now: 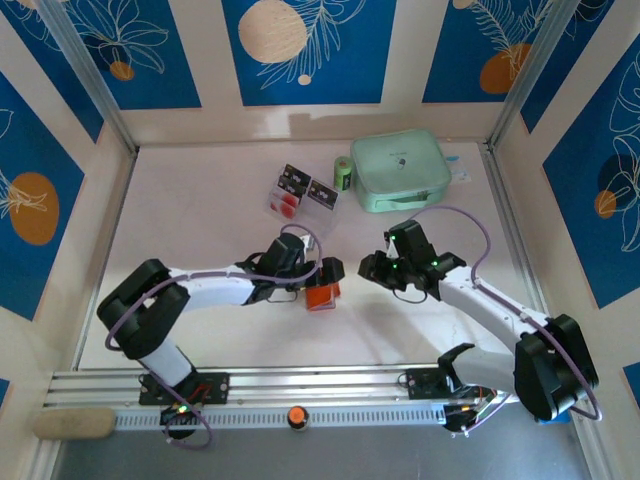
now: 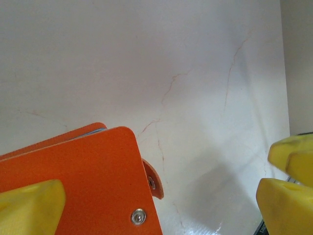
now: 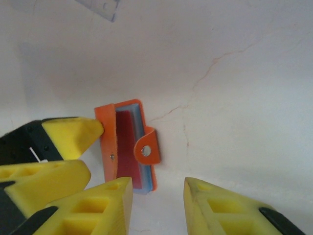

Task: Put the credit cards into the card holder

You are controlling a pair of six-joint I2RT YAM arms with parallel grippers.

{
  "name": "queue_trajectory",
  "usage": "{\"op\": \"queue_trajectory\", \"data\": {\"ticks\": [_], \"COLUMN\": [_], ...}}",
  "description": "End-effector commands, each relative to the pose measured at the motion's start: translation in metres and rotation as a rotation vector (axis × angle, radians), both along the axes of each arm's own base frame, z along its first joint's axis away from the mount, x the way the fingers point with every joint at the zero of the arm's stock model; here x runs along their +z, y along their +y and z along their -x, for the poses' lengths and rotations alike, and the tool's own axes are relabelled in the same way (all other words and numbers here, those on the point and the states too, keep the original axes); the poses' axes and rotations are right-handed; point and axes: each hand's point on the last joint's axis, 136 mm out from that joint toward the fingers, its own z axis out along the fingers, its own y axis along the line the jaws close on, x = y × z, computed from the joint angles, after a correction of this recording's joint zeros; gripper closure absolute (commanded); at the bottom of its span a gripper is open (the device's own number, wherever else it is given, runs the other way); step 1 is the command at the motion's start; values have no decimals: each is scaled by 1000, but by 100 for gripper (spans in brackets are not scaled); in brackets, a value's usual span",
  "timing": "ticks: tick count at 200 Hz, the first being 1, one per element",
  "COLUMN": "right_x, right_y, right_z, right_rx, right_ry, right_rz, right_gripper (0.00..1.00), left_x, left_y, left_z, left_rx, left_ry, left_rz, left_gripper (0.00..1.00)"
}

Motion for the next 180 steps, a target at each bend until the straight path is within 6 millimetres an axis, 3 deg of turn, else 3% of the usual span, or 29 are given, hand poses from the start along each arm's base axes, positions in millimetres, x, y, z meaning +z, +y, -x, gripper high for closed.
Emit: {"op": "queue_trajectory", "data": {"ticks": [1, 43, 94, 140, 180], "right_x": [7, 18, 37, 24, -3], "right_y": [10, 40, 98, 136, 128], "right_z": [9, 15, 17, 20, 24], "right_rx": [26, 94, 237, 335, 342], "right_ry": [10, -14, -48, -15, 37], "right_rz": [-22, -14, -1, 42, 119], "right_gripper": [69, 74, 76, 81, 90], "left_x": [26, 54, 77, 61, 41], "left_y": [-2, 18, 83, 129, 140], "left_z": [-8, -25, -44, -43, -35], "left_rx": [-10, 32, 163, 219, 164], "left_ry": [-47, -81, -133, -110, -78], "left_rz": [25, 58, -6, -175, -291], "left_gripper": [0, 0, 0, 0, 0]}}
